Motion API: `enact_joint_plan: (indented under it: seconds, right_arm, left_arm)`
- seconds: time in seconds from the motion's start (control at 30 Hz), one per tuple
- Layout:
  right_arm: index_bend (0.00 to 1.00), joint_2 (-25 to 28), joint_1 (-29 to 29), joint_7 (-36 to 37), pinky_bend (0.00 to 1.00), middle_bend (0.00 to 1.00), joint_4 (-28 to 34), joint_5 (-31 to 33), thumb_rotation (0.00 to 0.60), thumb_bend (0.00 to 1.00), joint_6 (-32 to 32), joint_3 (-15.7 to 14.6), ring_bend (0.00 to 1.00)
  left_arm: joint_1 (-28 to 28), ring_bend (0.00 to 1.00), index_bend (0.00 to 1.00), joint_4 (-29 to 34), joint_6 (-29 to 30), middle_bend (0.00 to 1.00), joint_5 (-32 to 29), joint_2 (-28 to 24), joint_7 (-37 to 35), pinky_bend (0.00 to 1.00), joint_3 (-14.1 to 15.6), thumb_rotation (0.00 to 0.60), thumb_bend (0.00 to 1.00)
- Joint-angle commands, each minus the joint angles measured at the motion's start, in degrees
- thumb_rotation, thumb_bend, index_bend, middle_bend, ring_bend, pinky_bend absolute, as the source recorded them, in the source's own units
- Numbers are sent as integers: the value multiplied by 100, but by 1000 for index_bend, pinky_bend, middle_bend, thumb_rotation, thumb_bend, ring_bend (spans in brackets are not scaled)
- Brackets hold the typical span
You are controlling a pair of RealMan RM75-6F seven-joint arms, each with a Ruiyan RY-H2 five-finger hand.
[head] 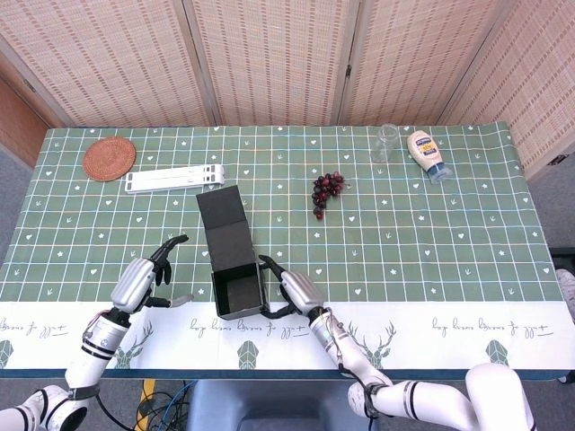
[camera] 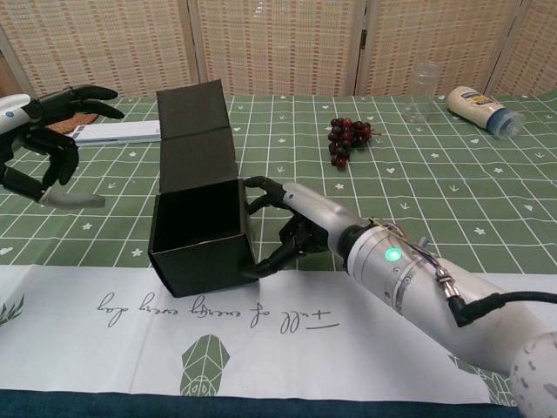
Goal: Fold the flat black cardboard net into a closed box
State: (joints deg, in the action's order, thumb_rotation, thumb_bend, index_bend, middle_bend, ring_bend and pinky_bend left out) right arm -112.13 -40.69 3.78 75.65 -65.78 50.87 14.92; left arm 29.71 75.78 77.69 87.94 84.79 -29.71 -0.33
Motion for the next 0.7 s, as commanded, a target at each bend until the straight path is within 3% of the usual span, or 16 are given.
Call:
enact_joint_plan:
  seconds: [0.03, 0.17, 0.33, 0.53, 0.7]
  right_arm:
    - [0, 411, 145, -148, 1000, 54, 560, -33, 600, 78, 64, -120, 813]
    - [0, 839, 293, -293, 1000, 26, 1091, -100, 600, 52, 195, -234, 787]
    - [0, 1292, 413, -264, 1000, 20, 1700, -183, 600, 34, 281, -267, 780]
    - [0, 1997, 530, -89, 1000, 32, 2479, -585, 600, 33, 637, -11, 780]
    - [0, 2431, 604, -28, 1000, 40, 2862, -697, 600, 33, 871, 168, 780]
  left_arm:
    - [-34, 644, 21, 265, -265, 91, -144, -172, -162, 713, 6, 600, 91]
    - [0, 620, 0, 637, -722, 6, -275, -437, -266, 729, 85, 600, 91]
    - [43, 607, 0, 1025, -1221, 0, -455, -649, -425, 739, 127, 600, 88]
    - [13, 599, 0, 1395, -1621, 0, -692, -709, -148, 742, 198, 600, 85]
    - [-16, 595, 0, 1542, -1941, 0, -1224, -497, 91, 747, 67, 600, 83]
